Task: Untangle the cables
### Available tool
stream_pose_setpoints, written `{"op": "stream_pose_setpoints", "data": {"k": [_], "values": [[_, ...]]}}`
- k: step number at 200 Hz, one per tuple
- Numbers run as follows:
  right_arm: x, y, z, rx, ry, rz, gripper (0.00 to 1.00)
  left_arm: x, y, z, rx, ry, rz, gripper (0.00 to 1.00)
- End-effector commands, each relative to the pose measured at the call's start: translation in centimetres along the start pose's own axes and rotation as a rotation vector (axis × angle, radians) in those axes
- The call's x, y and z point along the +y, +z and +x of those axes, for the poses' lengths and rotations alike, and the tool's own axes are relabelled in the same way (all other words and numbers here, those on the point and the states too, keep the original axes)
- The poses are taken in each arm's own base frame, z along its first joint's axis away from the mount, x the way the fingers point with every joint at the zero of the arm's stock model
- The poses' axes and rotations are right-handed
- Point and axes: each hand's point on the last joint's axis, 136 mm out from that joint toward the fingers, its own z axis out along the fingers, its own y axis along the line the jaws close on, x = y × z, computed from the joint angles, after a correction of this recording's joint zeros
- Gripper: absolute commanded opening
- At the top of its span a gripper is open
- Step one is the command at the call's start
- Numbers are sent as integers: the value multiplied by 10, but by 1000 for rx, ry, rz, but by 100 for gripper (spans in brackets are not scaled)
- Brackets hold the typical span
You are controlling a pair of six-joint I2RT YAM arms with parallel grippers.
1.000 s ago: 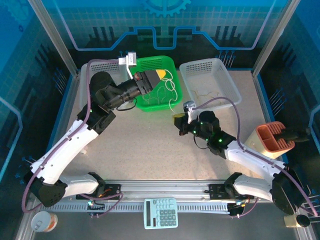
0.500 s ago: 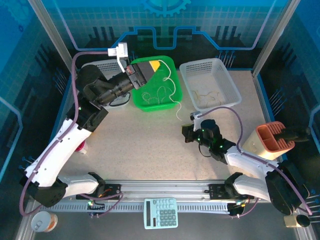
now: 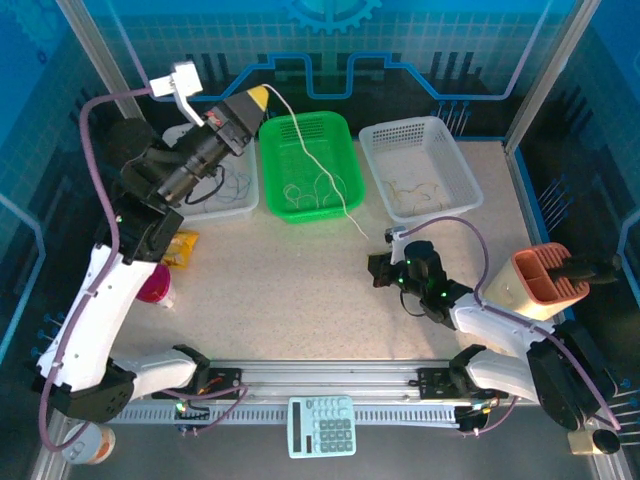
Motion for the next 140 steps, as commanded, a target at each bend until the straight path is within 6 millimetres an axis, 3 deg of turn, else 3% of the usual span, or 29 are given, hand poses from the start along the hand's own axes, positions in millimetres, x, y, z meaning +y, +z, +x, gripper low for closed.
{"op": "stream_pose_setpoints", "data": {"k": [1, 31, 62, 101, 140], "values": [[-5, 3, 3, 4, 25, 0, 0, -19, -13, -31, -96, 56, 16, 0], [-4, 4, 2, 5, 32, -12, 0, -19, -11, -30, -91, 49, 23, 0], [-4, 3, -1, 12, 38, -11, 0, -5, -15, -28, -106, 50, -24, 0], [-24, 3, 3, 28, 97, 42, 0, -1, -31, -42, -167, 61, -58, 0], [-25, 4, 4, 32, 127, 36, 0, -4, -46, -54, -233, 71, -76, 0]]}}
